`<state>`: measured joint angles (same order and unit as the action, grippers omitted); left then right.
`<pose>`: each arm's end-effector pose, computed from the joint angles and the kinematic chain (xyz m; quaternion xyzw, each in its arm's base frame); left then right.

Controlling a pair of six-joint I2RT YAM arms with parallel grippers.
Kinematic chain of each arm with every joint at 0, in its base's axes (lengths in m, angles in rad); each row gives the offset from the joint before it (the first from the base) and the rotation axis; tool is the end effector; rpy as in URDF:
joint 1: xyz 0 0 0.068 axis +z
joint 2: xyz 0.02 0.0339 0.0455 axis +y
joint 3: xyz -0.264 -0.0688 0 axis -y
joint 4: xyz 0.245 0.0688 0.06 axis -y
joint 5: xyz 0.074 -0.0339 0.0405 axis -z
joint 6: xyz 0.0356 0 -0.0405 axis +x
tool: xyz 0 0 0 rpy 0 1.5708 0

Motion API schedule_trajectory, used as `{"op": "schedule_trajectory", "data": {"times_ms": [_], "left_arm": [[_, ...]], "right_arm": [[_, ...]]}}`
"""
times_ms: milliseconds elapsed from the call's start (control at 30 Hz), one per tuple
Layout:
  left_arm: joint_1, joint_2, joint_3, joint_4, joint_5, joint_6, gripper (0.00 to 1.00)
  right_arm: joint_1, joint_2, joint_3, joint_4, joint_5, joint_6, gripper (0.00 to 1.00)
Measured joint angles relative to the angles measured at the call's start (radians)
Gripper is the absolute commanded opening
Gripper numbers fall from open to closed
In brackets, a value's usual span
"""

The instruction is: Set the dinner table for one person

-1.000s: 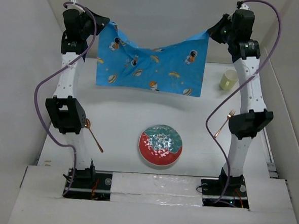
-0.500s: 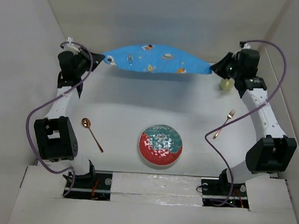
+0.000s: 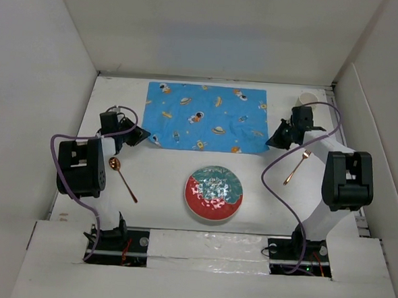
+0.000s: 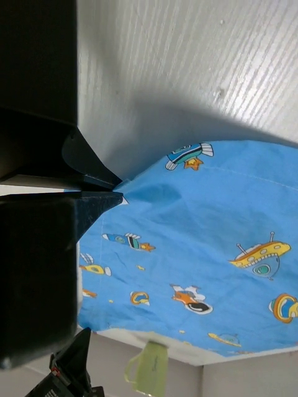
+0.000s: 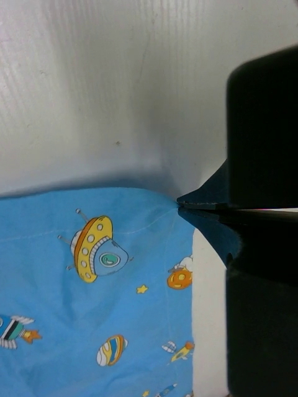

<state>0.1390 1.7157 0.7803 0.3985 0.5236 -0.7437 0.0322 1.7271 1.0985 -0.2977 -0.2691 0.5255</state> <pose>0.3411 0.0297 0.1595 -0.2430 0.8139 -0.3569 0.3887 0.3591 0.0210 0.1922 0.1883 0.9219 0.2087 0.2667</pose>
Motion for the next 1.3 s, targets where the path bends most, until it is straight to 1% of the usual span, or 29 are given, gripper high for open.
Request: {"op": "schedule_trajectory", "data": {"times_ms": [133,333,467,600,633,667,733,800,833,867,933,967,1000,1033,1067,1100,1133,1167,1200,1233,1267,1300], "left_arm": [[0.0,-0.018,-0.011,-0.051,-0.018,0.042,0.0],[0.0,-0.106,-0.072,-0.163,-0.068,0.095,0.0],[0.0,-0.135,-0.087,-0.235,-0.097,0.119,0.0],[-0.008,-0.147,-0.088,-0.299,-0.125,0.142,0.0],[-0.016,-0.151,-0.088,-0.316,-0.134,0.147,0.02],[-0.022,-0.158,-0.089,-0.331,-0.142,0.153,0.09],[-0.03,-0.177,-0.096,-0.353,-0.157,0.167,0.27],[-0.037,-0.198,-0.098,-0.373,-0.165,0.176,0.31],[-0.037,-0.208,-0.098,-0.384,-0.172,0.18,0.37],[-0.037,-0.216,-0.097,-0.395,-0.176,0.186,0.41],[-0.037,-0.23,-0.089,-0.426,-0.183,0.194,0.45],[-0.037,-0.235,-0.076,-0.447,-0.185,0.2,0.45],[-0.037,-0.24,-0.059,-0.464,-0.187,0.204,0.43],[-0.037,-0.245,-0.036,-0.483,-0.188,0.208,0.39],[-0.037,-0.247,-0.021,-0.504,-0.188,0.217,0.35],[-0.037,-0.257,0.017,-0.504,-0.187,0.217,0.35],[-0.037,-0.268,0.048,-0.521,-0.185,0.223,0.28],[-0.037,-0.278,0.079,-0.528,-0.181,0.225,0.21],[-0.037,-0.291,0.108,-0.533,-0.175,0.232,0.14],[-0.037,-0.304,0.135,-0.536,-0.17,0.237,0.02],[-0.039,-0.319,0.166,-0.543,-0.165,0.242,0.0],[-0.047,-0.334,0.194,-0.549,-0.166,0.249,0.0]], "right_arm": [[-0.002,-0.025,-0.075,0.01,0.02,-0.001,0.0],[-0.031,-0.1,-0.169,-0.009,0.052,-0.002,0.0],[-0.054,-0.151,-0.198,-0.017,0.061,-0.007,0.0],[-0.068,-0.169,-0.199,-0.031,0.071,-0.013,0.0],[-0.068,-0.169,-0.199,-0.035,0.074,-0.014,0.0],[-0.068,-0.169,-0.199,-0.04,0.077,-0.016,0.0],[-0.069,-0.169,-0.199,-0.047,0.087,-0.021,0.0],[-0.071,-0.173,-0.2,-0.055,0.1,-0.024,0.0],[-0.071,-0.178,-0.204,-0.057,0.104,-0.025,0.0],[-0.072,-0.184,-0.208,-0.061,0.106,-0.025,0.07],[-0.072,-0.196,-0.211,-0.075,0.113,-0.026,0.28],[-0.072,-0.202,-0.211,-0.08,0.117,-0.029,0.45],[-0.072,-0.207,-0.211,-0.087,0.117,-0.029,0.52],[-0.07,-0.212,-0.21,-0.094,0.121,-0.032,0.56],[-0.069,-0.218,-0.209,-0.105,0.122,-0.034,0.66],[-0.069,-0.225,-0.208,-0.112,0.124,-0.035,0.66],[-0.065,-0.236,-0.204,-0.127,0.128,-0.039,0.67],[-0.059,-0.251,-0.198,-0.143,0.136,-0.038,0.66],[-0.05,-0.272,-0.192,-0.158,0.141,-0.04,0.59],[-0.037,-0.298,-0.187,-0.169,0.142,-0.045,0.41],[-0.019,-0.332,-0.183,-0.173,0.138,-0.054,0.0],[0.002,-0.368,-0.183,-0.173,0.127,-0.06,0.0]]}}
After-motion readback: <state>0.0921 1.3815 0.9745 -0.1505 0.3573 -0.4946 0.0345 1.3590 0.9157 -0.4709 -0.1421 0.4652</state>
